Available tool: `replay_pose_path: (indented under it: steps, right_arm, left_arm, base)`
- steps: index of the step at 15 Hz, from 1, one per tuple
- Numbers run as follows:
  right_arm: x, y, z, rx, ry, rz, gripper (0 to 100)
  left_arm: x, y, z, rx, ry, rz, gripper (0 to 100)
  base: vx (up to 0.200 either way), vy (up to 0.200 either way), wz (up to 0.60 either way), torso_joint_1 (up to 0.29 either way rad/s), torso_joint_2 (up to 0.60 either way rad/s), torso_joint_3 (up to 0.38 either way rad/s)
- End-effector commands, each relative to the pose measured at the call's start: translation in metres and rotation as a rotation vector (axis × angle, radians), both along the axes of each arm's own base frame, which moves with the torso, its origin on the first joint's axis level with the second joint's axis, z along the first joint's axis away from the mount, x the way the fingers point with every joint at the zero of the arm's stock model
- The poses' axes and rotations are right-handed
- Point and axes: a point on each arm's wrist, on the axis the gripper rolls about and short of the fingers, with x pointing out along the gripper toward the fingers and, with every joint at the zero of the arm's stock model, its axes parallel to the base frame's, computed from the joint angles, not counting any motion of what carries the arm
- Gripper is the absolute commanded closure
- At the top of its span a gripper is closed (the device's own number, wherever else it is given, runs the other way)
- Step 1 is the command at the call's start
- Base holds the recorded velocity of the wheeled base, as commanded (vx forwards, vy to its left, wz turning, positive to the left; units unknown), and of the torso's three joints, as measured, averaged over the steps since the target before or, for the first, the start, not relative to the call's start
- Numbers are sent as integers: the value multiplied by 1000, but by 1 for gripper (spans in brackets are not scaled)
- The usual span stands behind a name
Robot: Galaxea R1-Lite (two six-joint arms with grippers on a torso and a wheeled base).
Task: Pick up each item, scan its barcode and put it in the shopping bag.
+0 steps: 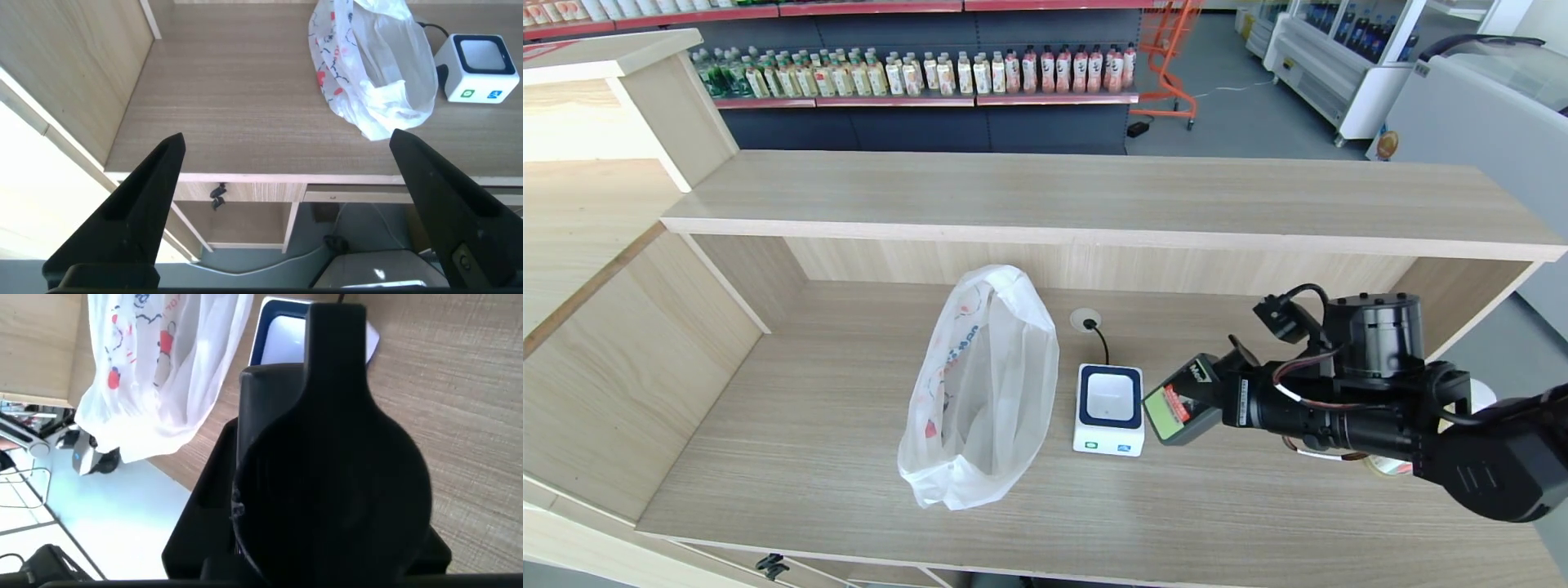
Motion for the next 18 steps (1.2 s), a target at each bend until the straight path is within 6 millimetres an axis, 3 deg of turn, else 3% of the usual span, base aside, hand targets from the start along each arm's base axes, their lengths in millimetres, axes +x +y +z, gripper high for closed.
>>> replay_pose_path:
  steps: [1,10,18]
  right_arm:
    - [12,15,-16,-20,33,19,100]
    - [45,50,-27,-33,3,26,100]
    - [56,65,-37,-42,-4,53,100]
  left_arm:
    - [0,0,0,1,0,0,0]
    - [0,0,0,-1,0,0,0]
    - [0,0,0,-1,0,0,0]
  base:
    - [0,0,0,0,0,0]
    - [0,0,0,0,0,0]
    - [0,0,0,0,0,0]
